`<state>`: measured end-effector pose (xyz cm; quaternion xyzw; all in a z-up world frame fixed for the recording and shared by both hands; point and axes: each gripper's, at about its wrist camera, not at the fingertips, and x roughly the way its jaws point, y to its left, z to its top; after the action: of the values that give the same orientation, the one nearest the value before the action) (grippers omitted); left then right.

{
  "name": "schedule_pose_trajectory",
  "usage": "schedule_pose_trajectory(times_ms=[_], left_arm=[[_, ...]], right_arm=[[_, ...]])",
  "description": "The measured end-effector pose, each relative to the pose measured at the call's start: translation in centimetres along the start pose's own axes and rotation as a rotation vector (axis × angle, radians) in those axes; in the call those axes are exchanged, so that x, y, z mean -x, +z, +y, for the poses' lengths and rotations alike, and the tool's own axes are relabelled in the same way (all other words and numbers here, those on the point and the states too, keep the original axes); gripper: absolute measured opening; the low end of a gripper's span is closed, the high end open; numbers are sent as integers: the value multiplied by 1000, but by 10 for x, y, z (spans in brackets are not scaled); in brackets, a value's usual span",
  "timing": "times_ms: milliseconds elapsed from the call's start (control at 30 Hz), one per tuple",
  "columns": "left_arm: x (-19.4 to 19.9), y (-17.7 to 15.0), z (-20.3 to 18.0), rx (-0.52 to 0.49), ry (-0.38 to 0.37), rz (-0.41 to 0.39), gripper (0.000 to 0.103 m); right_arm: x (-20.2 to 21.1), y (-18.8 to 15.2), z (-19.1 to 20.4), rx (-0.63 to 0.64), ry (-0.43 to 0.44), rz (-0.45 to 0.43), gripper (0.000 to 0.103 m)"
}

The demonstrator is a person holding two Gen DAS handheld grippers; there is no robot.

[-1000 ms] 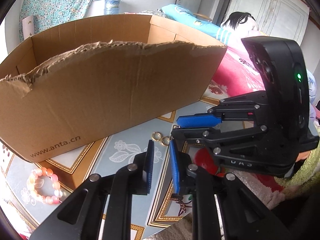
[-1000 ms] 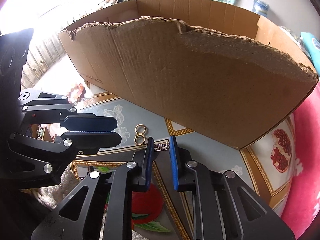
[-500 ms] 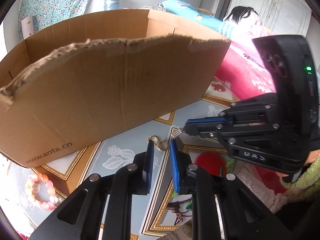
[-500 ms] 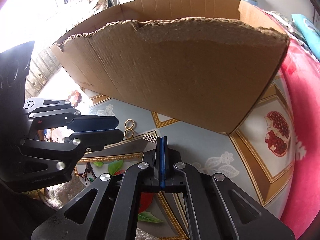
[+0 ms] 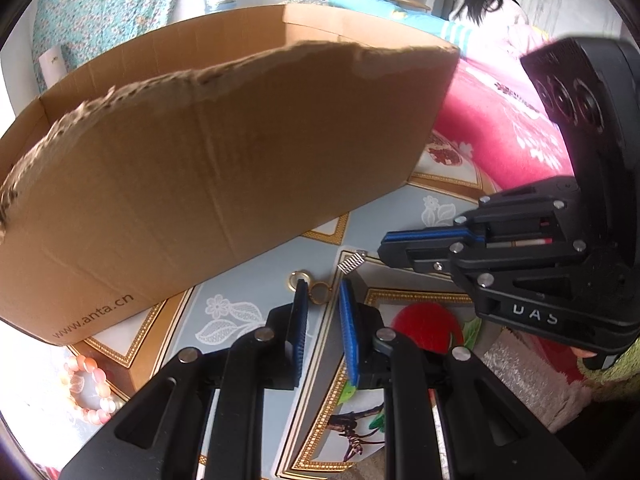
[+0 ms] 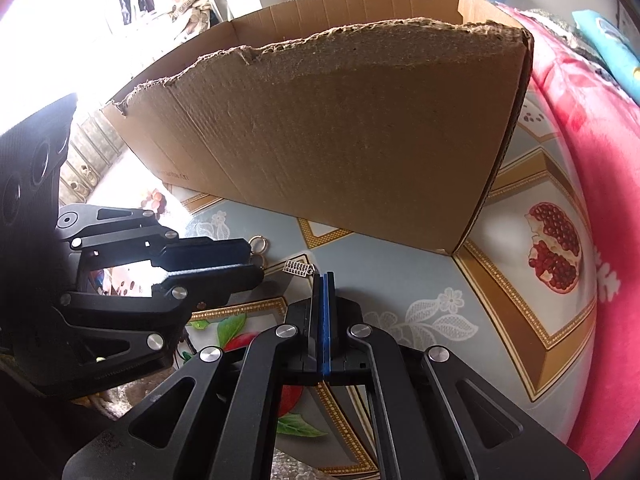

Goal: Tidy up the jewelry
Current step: 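Lift the gold rings with the right tool and carry them over the box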

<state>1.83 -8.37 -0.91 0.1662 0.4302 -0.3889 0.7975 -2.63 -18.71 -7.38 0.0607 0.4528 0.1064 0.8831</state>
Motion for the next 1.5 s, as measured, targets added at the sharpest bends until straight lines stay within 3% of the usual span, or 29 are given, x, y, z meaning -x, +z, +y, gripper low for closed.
schedule_pose_trajectory(times_ms=[567,767,800,867,900,1133,1500], left_arm=[[-9,3,-17,-112,65,-22,11],[-7,1,-11,-80,51,-23,11],[-6,0,-10,-75,49,-23,11],[-3,-2,-5,-63,50,-24,11],[-2,-4,-3,-56,53,-25,11],[3,-9,8,-2,65,-36,11],[4,-13,18,39,49,-60,11]], right_arm=[[-3,0,-2,-19,27,-10,0],[4,2,4,16,20,-17,4],[6,3,5,33,25,-23,7],[9,4,10,73,35,-30,23],[10,6,13,108,37,-32,25],[-7,20,21,258,88,14,26],[-2,11,20,184,141,109,26]])
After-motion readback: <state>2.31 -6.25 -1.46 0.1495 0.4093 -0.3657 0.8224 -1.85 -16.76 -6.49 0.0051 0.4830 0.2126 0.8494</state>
